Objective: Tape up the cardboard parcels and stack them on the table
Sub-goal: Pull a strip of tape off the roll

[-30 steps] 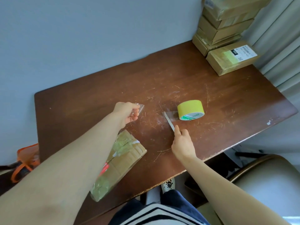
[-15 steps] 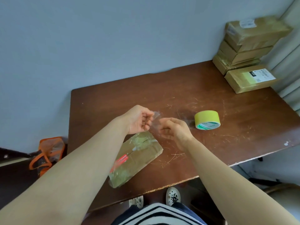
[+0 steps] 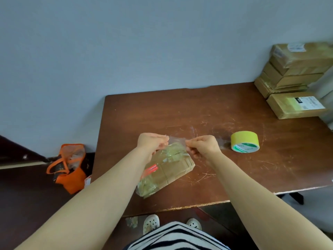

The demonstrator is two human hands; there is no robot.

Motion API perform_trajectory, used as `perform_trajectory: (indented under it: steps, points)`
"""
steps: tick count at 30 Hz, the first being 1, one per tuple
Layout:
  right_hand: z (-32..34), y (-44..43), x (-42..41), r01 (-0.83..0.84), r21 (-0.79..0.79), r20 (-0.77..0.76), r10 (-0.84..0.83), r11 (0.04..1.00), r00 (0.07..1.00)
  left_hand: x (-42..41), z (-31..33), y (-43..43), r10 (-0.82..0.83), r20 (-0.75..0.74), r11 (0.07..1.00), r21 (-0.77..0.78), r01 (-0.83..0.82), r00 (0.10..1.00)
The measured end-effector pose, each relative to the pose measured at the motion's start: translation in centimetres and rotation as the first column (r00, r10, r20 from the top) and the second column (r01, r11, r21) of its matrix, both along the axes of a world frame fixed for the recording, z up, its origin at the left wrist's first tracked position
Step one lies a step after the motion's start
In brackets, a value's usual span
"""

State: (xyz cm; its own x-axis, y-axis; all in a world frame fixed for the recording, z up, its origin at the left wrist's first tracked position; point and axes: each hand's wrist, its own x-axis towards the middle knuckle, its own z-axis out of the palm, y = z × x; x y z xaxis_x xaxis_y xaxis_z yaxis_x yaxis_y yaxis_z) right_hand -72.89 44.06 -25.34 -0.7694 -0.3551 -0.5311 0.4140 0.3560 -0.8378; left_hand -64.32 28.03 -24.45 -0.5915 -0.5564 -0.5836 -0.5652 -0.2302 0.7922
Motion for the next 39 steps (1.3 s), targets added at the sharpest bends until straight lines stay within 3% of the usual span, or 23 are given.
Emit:
perform_trajectory:
  steps: [8,16,24,30,39]
  points:
    - [-1.8,-0.7,0.8,-0.140,0.298,-0.225,0.213,0.944,0.951,1.4,-1.6,0.4,0.009,0.021,0.989,-0.148,-0.006,1.000]
    - [-2.7,-0.9,0.4,-0.116,0.351,-0.271,0.220,0.929,0.937,1.0,-2.0,0.8,-0.056,0.103,0.968,-0.240,0.079,0.993]
    - [-2.2,-2.5,-1.1,-0.201,0.473,-0.335,0.386,0.858,0.860,0.8,-2.6,2.3,0.006,0.205,0.893,-0.441,0.087,0.979]
    - [-3.2,-2.7,-1.3,-0.242,0.529,-0.354,0.470,0.813,0.809,1.2,-2.7,2.6,0.044,0.208,0.895,-0.442,0.053,0.977]
    - [-4.0,-2.7,-1.8,-0.267,0.561,-0.361,0.522,0.783,0.773,0.8,-3.3,2.8,0.011,0.351,0.833,-0.522,0.186,0.936]
